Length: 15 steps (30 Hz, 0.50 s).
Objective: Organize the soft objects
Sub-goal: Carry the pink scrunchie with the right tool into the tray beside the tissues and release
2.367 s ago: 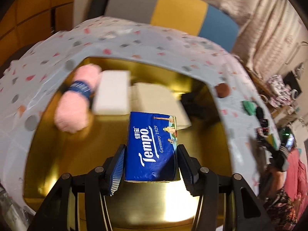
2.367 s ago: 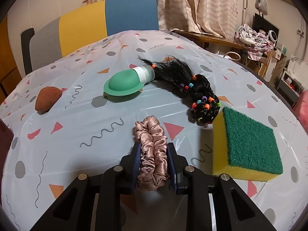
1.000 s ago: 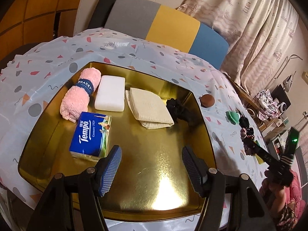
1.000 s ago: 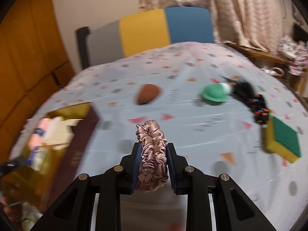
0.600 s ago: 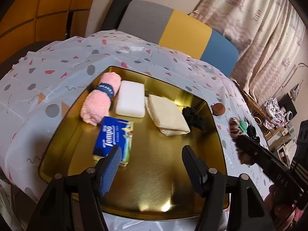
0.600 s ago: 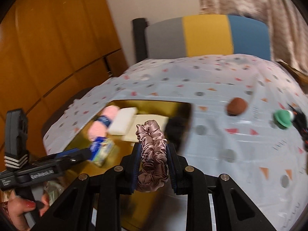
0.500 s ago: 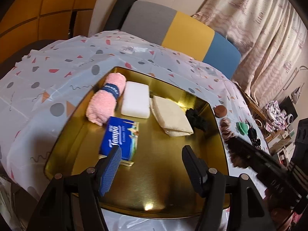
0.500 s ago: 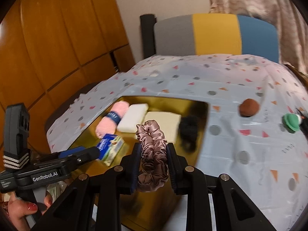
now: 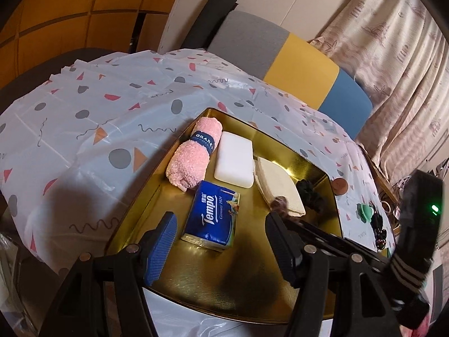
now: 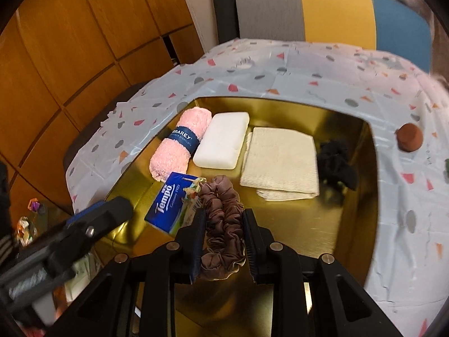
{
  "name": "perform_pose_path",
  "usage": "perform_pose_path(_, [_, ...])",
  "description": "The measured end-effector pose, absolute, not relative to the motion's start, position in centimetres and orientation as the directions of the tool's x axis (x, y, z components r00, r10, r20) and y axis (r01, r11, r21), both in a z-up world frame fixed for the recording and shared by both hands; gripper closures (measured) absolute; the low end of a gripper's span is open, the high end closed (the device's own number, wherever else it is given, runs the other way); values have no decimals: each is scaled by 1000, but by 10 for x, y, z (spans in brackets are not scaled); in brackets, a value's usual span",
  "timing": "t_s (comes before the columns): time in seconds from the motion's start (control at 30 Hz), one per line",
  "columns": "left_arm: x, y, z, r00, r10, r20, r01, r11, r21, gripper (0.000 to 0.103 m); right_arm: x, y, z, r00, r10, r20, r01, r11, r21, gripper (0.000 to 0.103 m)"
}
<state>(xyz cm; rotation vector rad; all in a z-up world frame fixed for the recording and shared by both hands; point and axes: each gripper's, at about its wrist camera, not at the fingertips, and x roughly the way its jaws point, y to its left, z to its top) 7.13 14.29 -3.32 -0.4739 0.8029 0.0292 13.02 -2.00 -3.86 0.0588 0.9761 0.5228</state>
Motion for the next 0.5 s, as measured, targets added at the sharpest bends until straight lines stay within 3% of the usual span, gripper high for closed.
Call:
perform_pose_path(0.3, [71,146,-37,692,-150,-706,-222,886,-407,37,155,-12,-48,443,440,-781,-331,890,313,68])
perform_pose_path(0.33, [71,146,-38,692,-151,-706,-223,885,-408,37,154,-16,-47,451,445,-774,-324,889,323,66])
perform_pose_path(0.4, [71,146,-38,692,-152,-705,-223,885,-409,37,150,-23,-44,463,462,-757,-315,884,346,51])
perform_pose_path(0.5, [71,144,-39,692,-166,-702,-212,883,-418,37,142,-33,-37,489,483,-727,-315,875,369,50])
